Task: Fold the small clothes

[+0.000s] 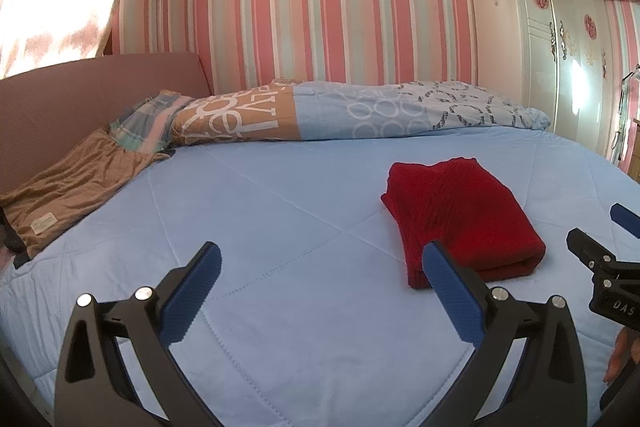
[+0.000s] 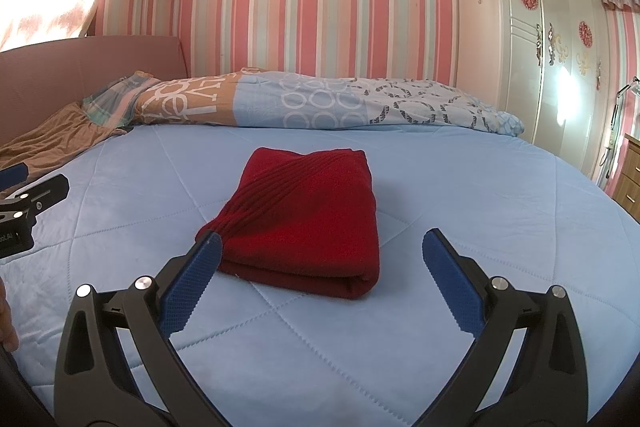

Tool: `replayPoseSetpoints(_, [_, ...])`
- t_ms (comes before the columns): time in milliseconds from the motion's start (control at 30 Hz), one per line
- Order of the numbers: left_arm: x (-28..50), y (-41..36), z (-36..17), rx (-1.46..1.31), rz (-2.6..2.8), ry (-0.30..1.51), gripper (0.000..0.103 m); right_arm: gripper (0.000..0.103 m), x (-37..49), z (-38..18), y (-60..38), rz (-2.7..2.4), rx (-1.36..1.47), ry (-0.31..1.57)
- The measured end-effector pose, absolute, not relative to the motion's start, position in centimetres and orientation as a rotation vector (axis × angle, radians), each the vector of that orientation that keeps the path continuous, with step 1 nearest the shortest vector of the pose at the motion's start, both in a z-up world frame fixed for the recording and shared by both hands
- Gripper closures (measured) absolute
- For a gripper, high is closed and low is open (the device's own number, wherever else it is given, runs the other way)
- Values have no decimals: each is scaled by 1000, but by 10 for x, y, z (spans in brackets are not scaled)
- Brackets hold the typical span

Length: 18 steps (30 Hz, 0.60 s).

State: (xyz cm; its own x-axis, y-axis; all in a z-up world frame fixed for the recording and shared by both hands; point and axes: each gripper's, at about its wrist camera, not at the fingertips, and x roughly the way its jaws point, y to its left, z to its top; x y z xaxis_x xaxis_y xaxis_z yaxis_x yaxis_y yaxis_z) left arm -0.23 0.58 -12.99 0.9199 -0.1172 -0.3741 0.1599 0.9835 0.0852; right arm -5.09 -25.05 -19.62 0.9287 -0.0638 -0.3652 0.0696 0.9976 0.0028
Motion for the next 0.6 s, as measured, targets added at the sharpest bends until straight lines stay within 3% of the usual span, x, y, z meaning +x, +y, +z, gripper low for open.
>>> replayPoseSetpoints(600, [0, 3, -129, 98, -152, 382, 2, 3, -52, -196, -253, -69, 15, 377])
